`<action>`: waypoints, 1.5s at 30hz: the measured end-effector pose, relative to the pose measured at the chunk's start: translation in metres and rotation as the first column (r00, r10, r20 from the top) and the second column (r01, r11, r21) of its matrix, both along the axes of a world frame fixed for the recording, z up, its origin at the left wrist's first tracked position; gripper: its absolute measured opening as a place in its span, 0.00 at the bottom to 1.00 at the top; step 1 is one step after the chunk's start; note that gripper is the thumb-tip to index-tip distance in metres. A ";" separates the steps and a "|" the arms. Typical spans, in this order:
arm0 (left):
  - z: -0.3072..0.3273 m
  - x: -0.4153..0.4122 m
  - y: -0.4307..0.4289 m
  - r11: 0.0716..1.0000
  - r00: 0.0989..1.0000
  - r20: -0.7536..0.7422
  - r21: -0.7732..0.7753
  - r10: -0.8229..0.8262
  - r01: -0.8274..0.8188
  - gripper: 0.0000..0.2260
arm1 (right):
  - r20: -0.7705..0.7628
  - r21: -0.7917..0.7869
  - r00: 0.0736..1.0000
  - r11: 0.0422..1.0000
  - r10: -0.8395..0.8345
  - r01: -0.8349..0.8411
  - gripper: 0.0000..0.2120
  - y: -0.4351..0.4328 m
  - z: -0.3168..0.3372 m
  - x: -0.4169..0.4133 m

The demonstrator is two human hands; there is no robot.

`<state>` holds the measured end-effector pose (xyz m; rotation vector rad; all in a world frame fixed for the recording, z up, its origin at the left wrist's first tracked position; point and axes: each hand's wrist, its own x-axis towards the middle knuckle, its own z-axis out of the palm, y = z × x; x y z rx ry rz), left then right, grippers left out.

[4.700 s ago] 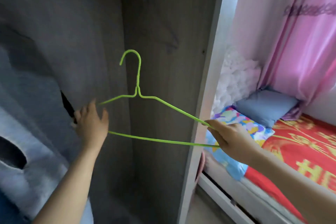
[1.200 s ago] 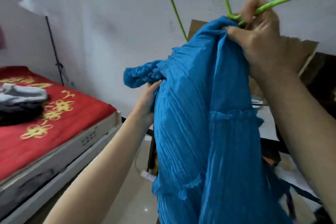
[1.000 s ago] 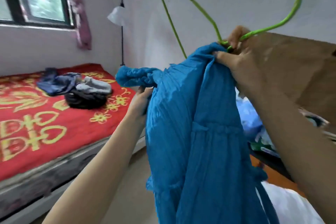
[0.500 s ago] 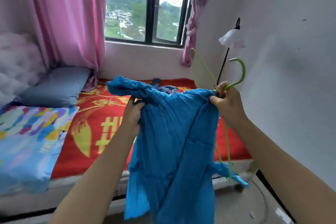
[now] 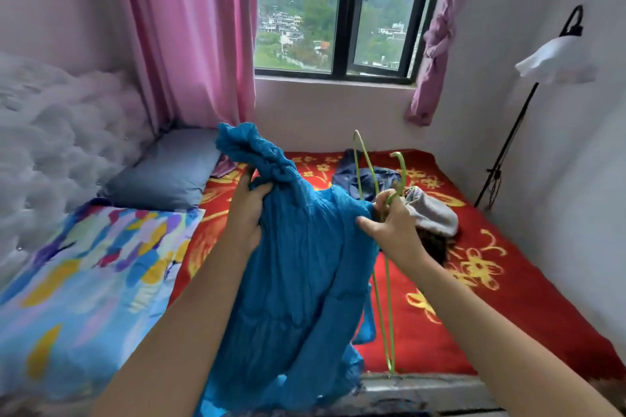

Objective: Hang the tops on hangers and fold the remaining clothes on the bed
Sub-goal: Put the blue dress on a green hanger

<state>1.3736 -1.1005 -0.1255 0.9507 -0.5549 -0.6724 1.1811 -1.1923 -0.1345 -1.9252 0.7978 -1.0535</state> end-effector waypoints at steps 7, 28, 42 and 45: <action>-0.028 0.053 -0.089 0.982 0.998 0.060 0.188 0.006 -0.018 0.21 | 0.002 0.243 0.988 0.958 0.156 -0.152 0.18 -0.114 -0.040 0.075; 0.023 0.111 -0.202 0.974 0.959 0.268 0.223 -0.093 0.032 0.28 | 0.235 0.731 0.815 0.457 0.529 -0.507 0.14 -0.244 -0.102 0.175; 0.072 0.209 -0.251 0.787 0.496 0.868 0.317 -0.017 -0.529 0.14 | 0.580 0.338 0.754 0.751 0.309 -0.567 0.17 -0.292 0.099 0.166; 0.037 0.205 -0.255 0.662 0.440 0.884 0.424 -0.156 -0.618 0.26 | 0.383 0.338 0.889 0.858 0.251 -0.388 0.17 -0.280 0.104 0.188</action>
